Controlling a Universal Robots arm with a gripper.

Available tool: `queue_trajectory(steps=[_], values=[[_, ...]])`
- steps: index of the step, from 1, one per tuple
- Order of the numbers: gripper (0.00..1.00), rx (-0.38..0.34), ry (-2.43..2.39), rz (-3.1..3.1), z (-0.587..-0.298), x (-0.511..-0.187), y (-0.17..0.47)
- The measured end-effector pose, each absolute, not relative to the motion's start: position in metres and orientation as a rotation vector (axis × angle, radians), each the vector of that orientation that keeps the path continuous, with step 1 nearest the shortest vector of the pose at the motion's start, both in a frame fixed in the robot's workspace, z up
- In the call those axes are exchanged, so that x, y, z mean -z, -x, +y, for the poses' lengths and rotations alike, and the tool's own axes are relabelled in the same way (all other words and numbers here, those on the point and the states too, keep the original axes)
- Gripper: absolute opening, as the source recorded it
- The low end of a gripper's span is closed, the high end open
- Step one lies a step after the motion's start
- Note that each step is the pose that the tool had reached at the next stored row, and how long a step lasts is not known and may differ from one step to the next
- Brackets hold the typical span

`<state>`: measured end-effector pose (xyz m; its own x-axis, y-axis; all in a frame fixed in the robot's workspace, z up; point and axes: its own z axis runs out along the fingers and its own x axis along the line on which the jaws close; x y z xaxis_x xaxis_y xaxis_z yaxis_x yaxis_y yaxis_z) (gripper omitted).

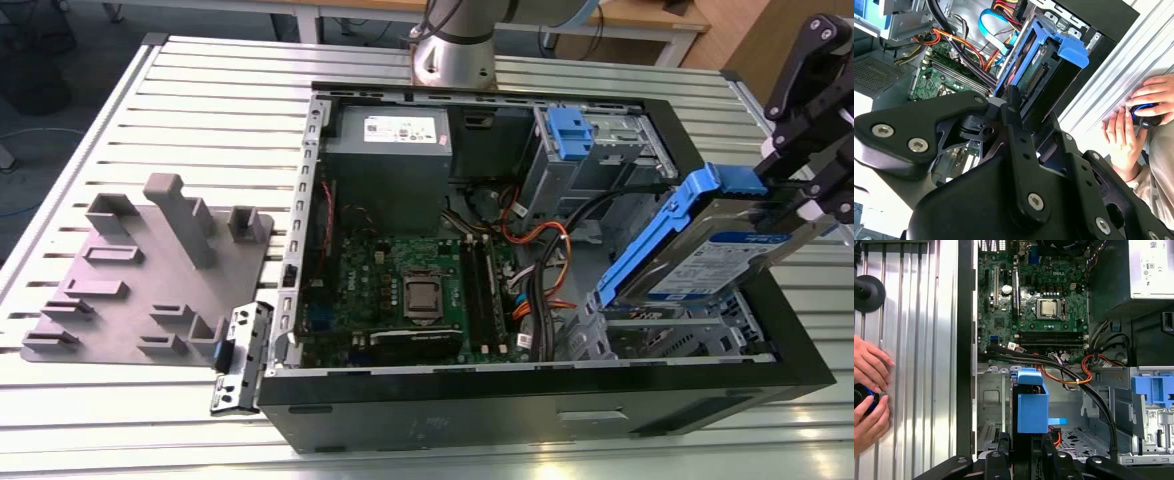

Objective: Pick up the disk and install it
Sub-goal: 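Insert the disk into the insertion slot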

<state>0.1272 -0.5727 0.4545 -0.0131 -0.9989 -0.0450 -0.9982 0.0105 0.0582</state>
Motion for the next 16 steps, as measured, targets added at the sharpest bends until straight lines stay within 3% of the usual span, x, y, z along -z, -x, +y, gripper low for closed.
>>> queue_trajectory(steps=[16], values=[[0.35, 0.126, -2.218, -2.224, -0.5768, -0.4514, -0.1272]])
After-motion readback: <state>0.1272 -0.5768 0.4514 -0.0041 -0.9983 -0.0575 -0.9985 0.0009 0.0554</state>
